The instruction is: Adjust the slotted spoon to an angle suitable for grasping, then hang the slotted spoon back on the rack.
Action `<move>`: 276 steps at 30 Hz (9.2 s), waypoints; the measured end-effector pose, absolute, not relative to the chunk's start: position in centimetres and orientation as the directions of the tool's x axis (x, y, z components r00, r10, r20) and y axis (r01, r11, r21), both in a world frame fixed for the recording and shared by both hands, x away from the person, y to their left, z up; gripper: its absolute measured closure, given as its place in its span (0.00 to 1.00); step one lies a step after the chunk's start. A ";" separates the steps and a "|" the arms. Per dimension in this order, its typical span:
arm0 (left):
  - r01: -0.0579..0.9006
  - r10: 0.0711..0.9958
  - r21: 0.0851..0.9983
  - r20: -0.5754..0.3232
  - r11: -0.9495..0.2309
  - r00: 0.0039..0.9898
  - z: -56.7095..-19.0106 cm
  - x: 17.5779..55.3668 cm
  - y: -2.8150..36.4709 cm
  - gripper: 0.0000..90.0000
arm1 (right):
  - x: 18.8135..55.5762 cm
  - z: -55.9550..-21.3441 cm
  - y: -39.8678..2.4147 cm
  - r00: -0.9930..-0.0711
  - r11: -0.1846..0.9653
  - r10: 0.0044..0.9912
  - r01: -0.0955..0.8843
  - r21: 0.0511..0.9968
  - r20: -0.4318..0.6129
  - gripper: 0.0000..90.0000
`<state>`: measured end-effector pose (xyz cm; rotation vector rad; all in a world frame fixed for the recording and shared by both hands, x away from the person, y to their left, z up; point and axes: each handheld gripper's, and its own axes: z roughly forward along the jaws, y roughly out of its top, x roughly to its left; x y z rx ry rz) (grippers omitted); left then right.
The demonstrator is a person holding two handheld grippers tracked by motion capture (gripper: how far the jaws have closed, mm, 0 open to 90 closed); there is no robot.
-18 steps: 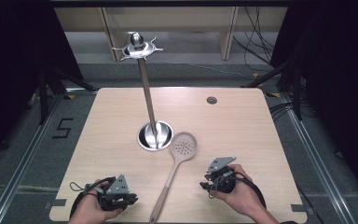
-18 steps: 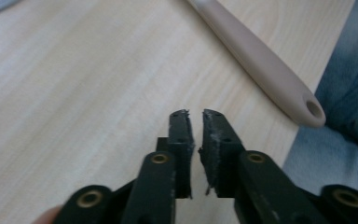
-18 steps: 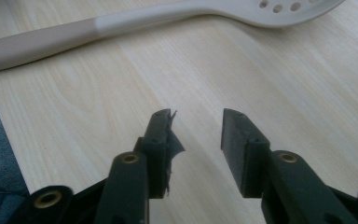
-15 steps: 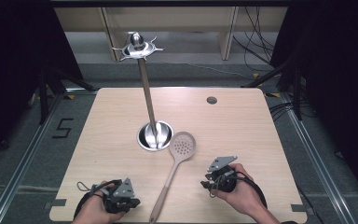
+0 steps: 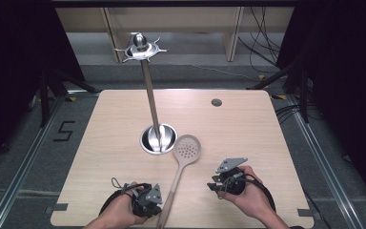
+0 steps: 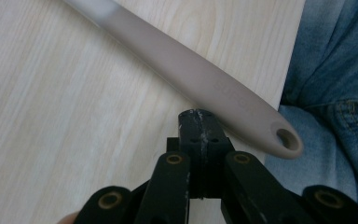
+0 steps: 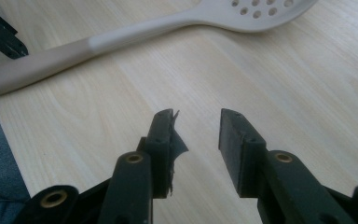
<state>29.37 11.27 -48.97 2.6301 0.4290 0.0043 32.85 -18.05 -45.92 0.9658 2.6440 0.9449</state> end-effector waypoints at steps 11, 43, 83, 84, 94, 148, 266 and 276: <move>0.213 0.214 0.472 -0.052 -0.856 0.975 -49.0 30.4 6.4 0.99 | 32.8 -45.5 -18.9 -0.755 0.569 0.652 0.547 0.615 0.069 0.73; 0.231 0.366 0.762 0.008 -0.605 0.931 -45.6 31.8 13.3 0.39 | 33.4 -45.2 -28.5 -0.560 0.411 0.828 0.599 0.687 -0.007 0.64; -0.320 -0.277 0.463 0.161 -0.826 0.947 -47.0 33.8 0.4 0.34 | 33.3 -45.3 -28.2 -0.582 0.431 0.813 0.597 0.677 -0.004 0.63; -0.319 -0.279 0.464 0.154 -0.827 0.948 -47.1 33.8 0.2 0.34 | 33.2 -45.2 -28.1 -0.578 0.423 0.816 0.606 0.673 0.007 0.63; -0.363 -0.349 0.412 0.111 -0.836 0.930 -47.8 34.6 -0.8 0.32 | 33.2 -45.3 -27.8 -0.590 0.438 0.807 0.607 0.663 0.007 0.62; -0.276 -0.213 0.292 0.230 -0.916 0.950 -46.7 35.3 -0.6 0.82 | 33.1 -45.3 -27.6 -0.580 0.414 0.814 0.613 0.673 0.028 0.60; 0.191 0.843 0.965 0.051 -0.180 0.536 -34.3 35.0 19.6 0.83 | 33.4 -45.2 -28.4 -0.515 0.311 0.857 0.573 0.759 0.038 0.55; 0.185 0.844 0.967 0.050 -0.174 0.533 -33.5 35.5 19.6 0.83 | 33.4 -45.2 -28.4 -0.517 0.316 0.855 0.578 0.753 0.038 0.55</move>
